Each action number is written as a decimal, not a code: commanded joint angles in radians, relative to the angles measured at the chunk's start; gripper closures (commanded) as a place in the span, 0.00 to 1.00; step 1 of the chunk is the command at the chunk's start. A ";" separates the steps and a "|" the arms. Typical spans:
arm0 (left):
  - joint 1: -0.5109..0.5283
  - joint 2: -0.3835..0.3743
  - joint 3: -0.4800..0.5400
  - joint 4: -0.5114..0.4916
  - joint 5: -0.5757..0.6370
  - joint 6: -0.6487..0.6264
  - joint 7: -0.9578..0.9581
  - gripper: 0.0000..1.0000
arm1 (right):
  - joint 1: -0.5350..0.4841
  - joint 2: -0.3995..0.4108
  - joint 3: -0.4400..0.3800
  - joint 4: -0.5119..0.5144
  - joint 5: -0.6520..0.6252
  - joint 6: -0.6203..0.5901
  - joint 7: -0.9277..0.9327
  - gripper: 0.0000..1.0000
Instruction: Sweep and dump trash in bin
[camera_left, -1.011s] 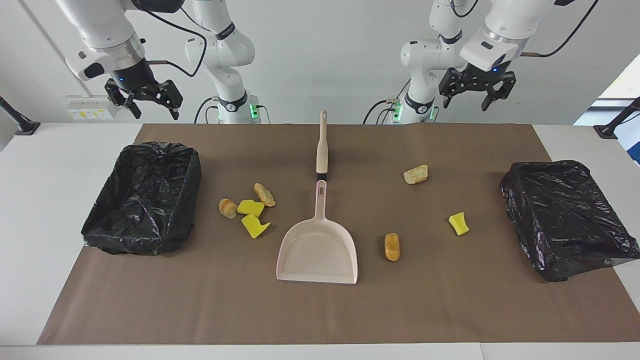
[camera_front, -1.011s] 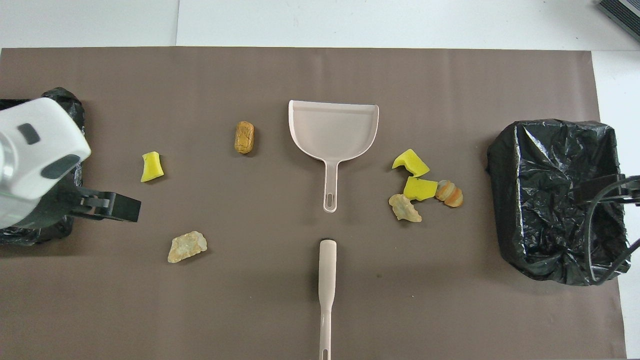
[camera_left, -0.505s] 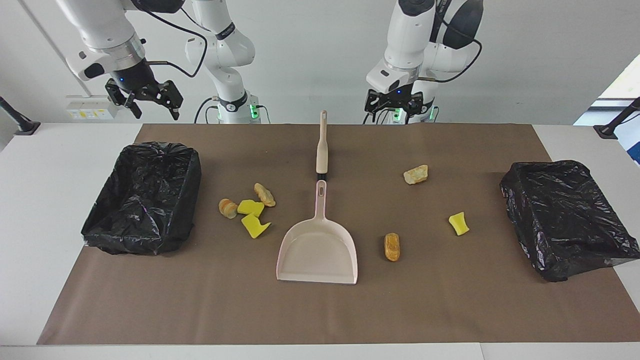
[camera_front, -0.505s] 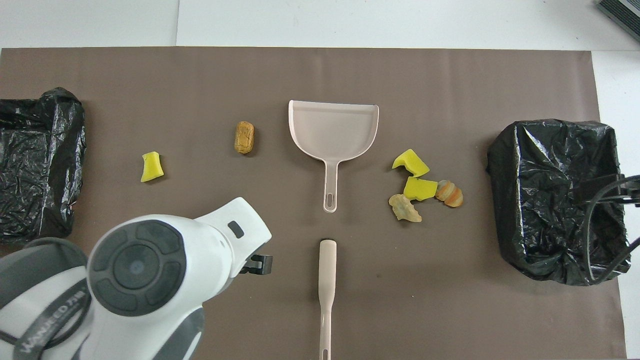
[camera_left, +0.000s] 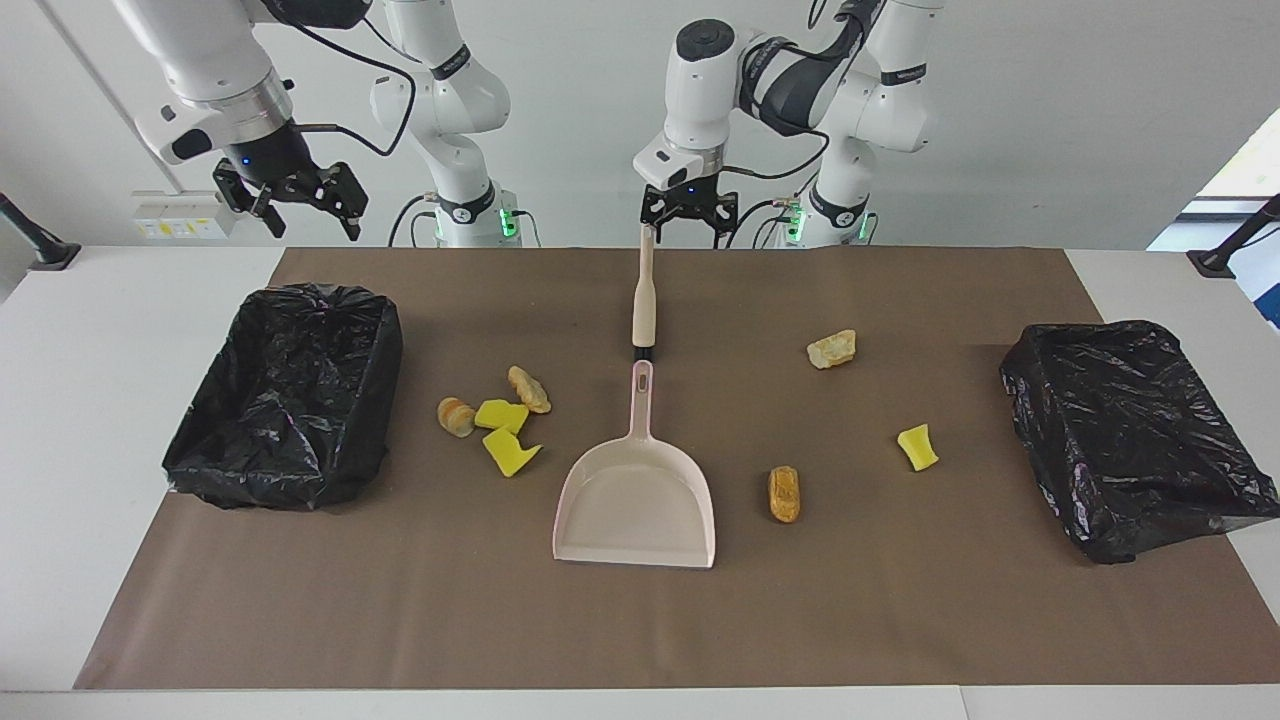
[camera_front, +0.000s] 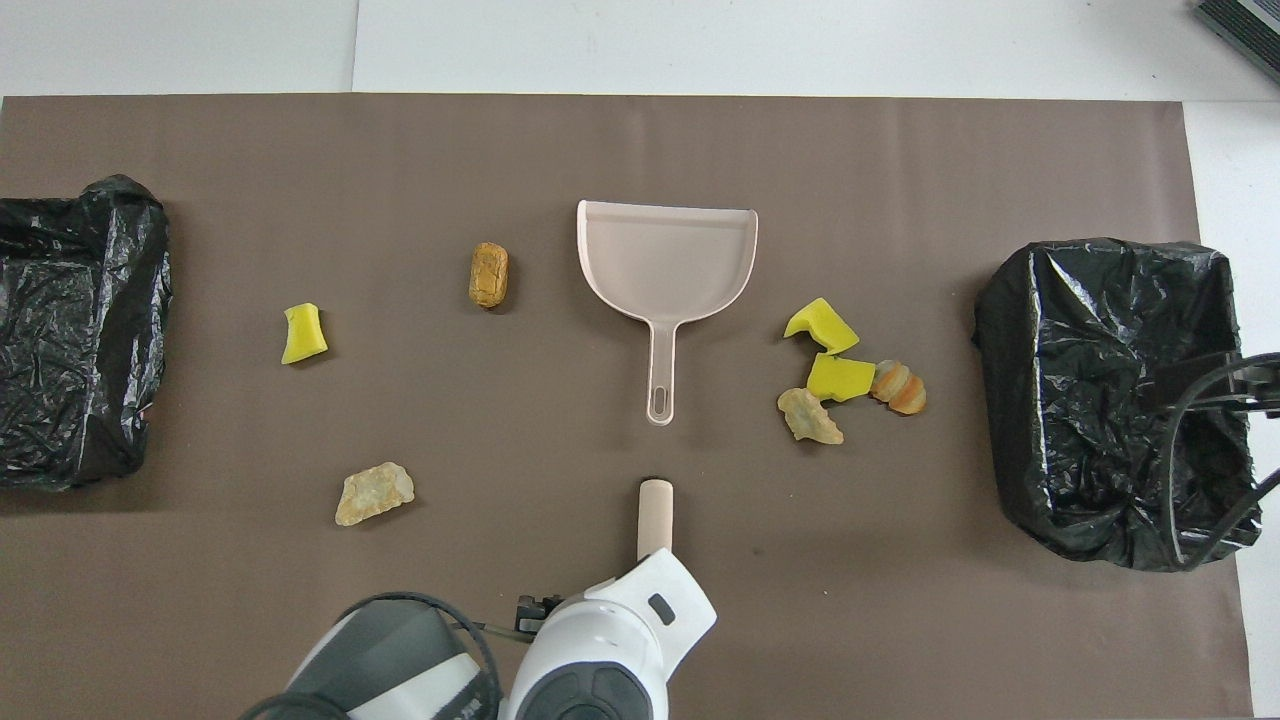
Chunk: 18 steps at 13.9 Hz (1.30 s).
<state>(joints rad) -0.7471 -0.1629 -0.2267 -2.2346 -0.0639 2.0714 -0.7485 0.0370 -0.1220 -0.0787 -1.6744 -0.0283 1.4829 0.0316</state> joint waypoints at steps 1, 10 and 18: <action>-0.090 0.058 0.021 -0.042 -0.008 0.102 -0.083 0.00 | 0.015 0.007 0.034 0.021 -0.025 -0.024 0.086 0.00; -0.161 0.169 0.026 -0.091 -0.007 0.236 -0.126 0.00 | 0.139 0.224 0.082 0.143 0.021 -0.003 0.340 0.00; -0.146 0.125 0.030 -0.089 -0.005 0.162 -0.126 0.58 | 0.305 0.429 0.091 0.275 0.063 0.121 0.625 0.00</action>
<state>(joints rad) -0.8873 0.0035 -0.2089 -2.3176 -0.0638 2.2654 -0.8700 0.3284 0.2789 0.0077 -1.4339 -0.0098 1.5814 0.5968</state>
